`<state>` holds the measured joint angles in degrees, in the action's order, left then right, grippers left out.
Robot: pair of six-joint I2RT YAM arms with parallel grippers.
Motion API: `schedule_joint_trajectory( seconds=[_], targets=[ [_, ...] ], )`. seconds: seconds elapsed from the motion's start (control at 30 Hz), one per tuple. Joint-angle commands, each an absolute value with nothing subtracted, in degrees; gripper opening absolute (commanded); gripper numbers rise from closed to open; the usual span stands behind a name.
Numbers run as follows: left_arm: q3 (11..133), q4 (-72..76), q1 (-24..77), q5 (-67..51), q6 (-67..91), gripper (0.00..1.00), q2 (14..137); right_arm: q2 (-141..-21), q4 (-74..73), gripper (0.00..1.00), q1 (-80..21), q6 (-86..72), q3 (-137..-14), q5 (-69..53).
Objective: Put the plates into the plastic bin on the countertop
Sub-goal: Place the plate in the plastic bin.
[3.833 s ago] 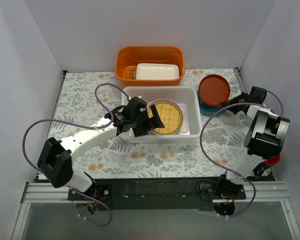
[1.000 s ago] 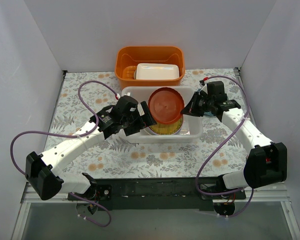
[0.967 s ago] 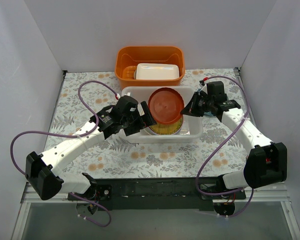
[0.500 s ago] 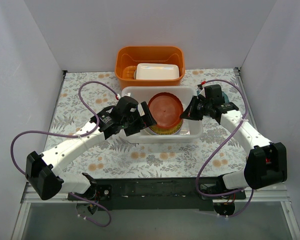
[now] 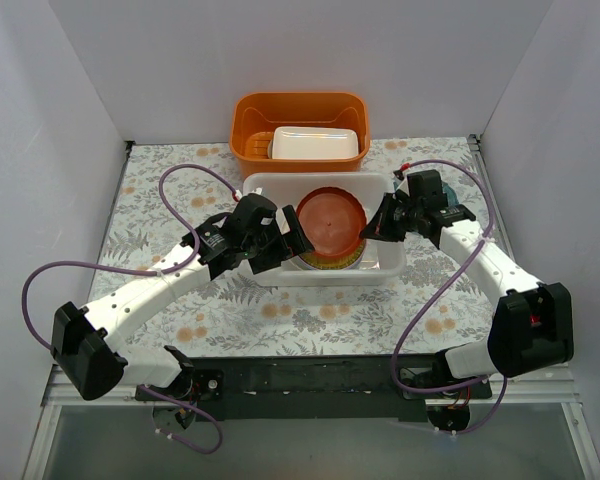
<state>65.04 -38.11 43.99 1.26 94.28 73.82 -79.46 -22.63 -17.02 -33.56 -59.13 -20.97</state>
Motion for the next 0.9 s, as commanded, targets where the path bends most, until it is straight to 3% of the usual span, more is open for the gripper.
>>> schedule_joint_trajectory(
  seconds=[0.0,0.3,0.47,0.57,0.6,0.7,0.87],
  targets=[
    [64.2,-37.4,44.0,1.1,93.9,0.98,73.0,-80.5,-22.7,0.01,-17.6,-31.6,-59.2,-19.8],
    [63.8,-36.9,44.0,0.7,94.1,0.98,72.9,-82.6,-22.9,0.01,-17.8,-30.9,-58.3,-19.1],
    [63.6,-36.9,44.1,0.7,94.0,0.98,72.9,-83.5,-23.4,0.08,-18.0,-29.8,-58.9,-20.1],
    [63.6,-36.8,44.0,0.6,94.0,0.98,72.9,-83.5,-23.7,0.15,-18.0,-29.6,-59.4,-20.5],
    [63.5,-36.9,44.0,0.6,94.0,0.98,72.9,-83.4,-23.7,0.25,-18.0,-29.6,-59.5,-20.5],
    [63.5,-37.0,44.0,0.6,94.0,0.98,72.8,-82.9,-24.3,0.43,-18.1,-29.4,-60.4,-20.0],
    [63.3,-36.8,44.0,0.7,94.1,0.98,72.8,-80.3,-24.7,0.60,-18.0,-29.3,-61.4,-19.0]
  ],
)
